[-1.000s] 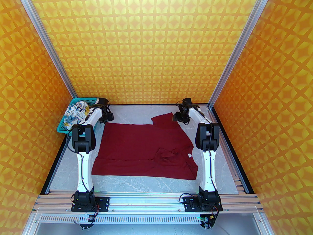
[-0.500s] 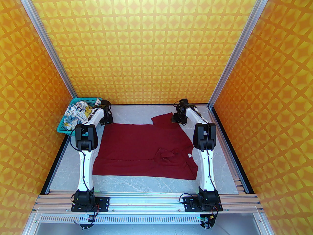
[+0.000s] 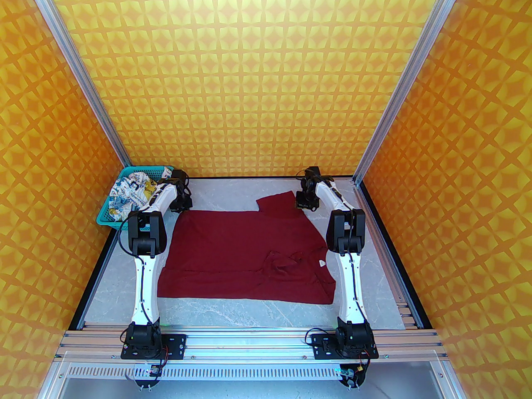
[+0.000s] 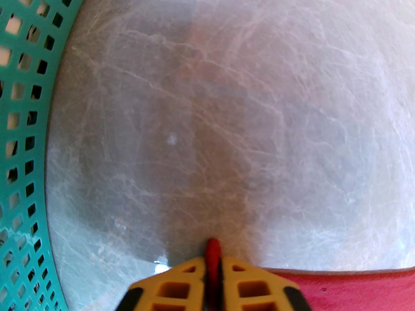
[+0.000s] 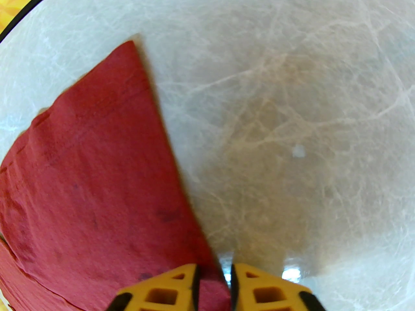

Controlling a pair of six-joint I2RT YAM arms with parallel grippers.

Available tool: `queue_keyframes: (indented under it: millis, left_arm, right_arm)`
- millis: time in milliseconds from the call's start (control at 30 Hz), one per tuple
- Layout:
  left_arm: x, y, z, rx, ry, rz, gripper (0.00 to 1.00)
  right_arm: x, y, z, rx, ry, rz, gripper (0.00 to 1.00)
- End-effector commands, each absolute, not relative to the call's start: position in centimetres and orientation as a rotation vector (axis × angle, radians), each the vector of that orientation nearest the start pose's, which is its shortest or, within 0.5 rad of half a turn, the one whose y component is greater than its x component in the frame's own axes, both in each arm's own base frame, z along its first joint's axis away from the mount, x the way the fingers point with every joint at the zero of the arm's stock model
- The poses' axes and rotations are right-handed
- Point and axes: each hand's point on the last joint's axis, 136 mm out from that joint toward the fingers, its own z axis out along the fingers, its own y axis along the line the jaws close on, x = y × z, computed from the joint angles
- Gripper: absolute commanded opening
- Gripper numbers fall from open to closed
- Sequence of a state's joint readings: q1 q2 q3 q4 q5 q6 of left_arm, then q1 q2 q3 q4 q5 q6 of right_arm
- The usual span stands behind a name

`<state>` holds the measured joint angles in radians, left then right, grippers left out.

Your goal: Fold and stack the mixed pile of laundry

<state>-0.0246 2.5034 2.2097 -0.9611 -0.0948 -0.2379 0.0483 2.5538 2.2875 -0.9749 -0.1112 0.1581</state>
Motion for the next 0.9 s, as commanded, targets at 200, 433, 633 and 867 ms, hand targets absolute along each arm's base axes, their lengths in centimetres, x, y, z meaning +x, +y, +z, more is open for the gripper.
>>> queue_keyframes:
  millis: [200, 433, 633, 867]
  left_arm:
    - [55.7, 0.1, 2.5, -0.29, 2.815, 0.045, 0.0]
    - [55.7, -0.1, 4.1, -0.277, 2.777, 0.024, 0.0]
    - [55.6, -0.3, 4.9, -0.259, 2.758, 0.011, 0.0]
    - [55.6, -0.4, 4.4, -0.264, 2.762, 0.003, 0.0]
  right_arm:
    - [58.0, 5.6, 3.6, 0.141, 2.76, 0.27, 0.0]
    - [58.2, 5.3, 6.5, 0.159, 2.686, 0.274, 0.0]
    - [58.0, 5.1, 7.3, 0.148, 2.66, 0.285, 0.0]
    - [58.4, 5.6, 4.9, 0.122, 2.694, 0.312, 0.08]
